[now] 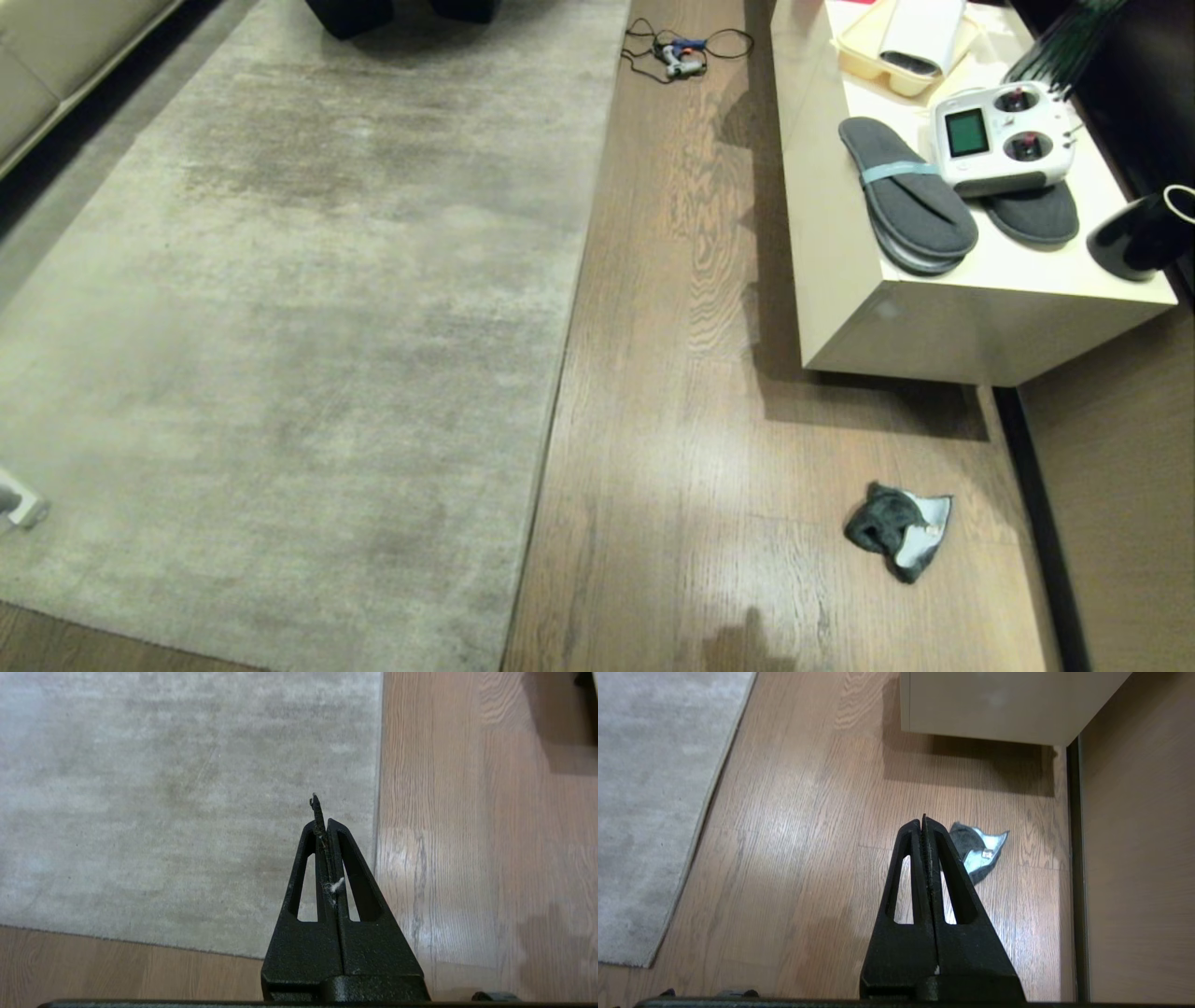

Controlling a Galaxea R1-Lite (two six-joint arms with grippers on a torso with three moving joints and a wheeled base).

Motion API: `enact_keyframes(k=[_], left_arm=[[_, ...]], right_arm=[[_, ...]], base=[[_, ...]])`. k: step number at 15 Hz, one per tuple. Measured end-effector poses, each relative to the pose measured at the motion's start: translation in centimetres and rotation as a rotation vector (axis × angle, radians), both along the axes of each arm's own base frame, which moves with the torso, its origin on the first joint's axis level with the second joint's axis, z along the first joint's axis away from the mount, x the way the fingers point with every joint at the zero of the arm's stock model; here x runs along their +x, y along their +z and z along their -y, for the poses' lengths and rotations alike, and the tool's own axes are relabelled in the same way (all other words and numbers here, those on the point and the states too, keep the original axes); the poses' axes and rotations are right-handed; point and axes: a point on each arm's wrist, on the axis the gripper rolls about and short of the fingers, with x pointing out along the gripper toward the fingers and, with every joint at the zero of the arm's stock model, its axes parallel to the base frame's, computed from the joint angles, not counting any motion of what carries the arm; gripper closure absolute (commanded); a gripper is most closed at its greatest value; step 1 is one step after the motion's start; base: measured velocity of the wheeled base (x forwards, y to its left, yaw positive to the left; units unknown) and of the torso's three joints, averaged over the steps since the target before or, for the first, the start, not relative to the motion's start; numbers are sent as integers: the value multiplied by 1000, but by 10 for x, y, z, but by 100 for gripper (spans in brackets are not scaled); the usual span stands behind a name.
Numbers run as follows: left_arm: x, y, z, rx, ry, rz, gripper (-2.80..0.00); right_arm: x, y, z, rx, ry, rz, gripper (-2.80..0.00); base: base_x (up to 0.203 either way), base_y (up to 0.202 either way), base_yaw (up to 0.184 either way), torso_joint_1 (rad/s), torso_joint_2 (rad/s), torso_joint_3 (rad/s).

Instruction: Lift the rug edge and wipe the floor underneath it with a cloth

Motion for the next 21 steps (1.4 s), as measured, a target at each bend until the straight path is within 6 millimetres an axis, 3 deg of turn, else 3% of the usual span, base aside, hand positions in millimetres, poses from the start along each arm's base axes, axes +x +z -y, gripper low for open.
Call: enact_keyframes(k=[21], left_arm=[[0, 0, 0, 1, 0, 1, 0]], right_arm=[[0, 0, 0, 0, 0, 0, 0]], base=[[0, 0, 0, 1, 2, 203]])
